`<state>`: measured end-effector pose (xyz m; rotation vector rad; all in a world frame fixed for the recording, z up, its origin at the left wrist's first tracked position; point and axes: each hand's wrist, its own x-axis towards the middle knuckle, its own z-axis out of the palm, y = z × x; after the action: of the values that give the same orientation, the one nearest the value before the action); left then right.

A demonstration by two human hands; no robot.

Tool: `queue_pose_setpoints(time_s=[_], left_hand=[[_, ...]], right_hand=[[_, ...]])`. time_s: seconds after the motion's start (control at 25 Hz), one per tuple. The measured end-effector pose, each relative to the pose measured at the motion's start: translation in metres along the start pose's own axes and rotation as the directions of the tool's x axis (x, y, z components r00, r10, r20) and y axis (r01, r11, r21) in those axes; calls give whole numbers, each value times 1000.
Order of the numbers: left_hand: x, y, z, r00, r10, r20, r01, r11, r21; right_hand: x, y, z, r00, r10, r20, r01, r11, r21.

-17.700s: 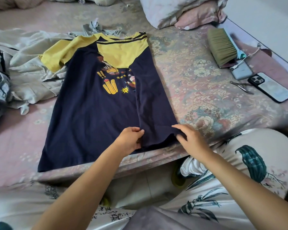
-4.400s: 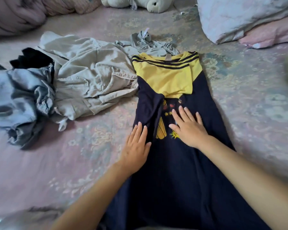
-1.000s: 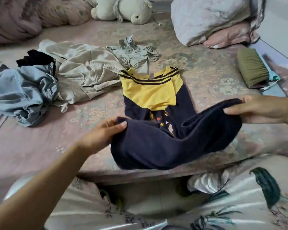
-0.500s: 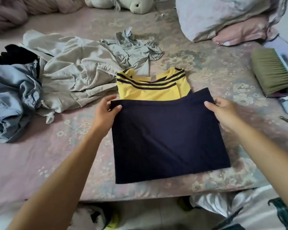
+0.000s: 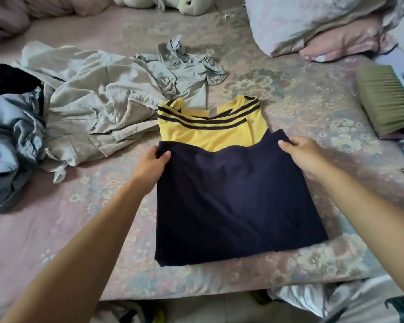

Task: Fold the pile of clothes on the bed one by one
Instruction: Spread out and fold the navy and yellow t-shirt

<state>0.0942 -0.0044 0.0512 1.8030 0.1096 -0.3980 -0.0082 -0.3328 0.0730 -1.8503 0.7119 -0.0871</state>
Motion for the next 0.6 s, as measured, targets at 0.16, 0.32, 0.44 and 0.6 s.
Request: queue_pose_setpoints(time_s=[0.16, 0.32, 0.44, 0.6], left_hand=[[51, 55, -5, 987, 157, 12, -149, 955, -256], [109, 75, -3, 963, 207, -171, -179, 970, 166], [129, 58, 1, 929, 272, -250, -115, 856, 503], [127, 62, -2, 994, 65, -87, -52, 988, 146]], right_hand=[[53, -47, 6, 995, -83, -51, 92, 972, 215], [120, -67, 23, 992, -89, -90, 113, 943, 314], [161, -48, 37, 999, -43, -24, 43, 999, 26], [185, -56, 44, 975, 100, 199, -117, 990, 73]])
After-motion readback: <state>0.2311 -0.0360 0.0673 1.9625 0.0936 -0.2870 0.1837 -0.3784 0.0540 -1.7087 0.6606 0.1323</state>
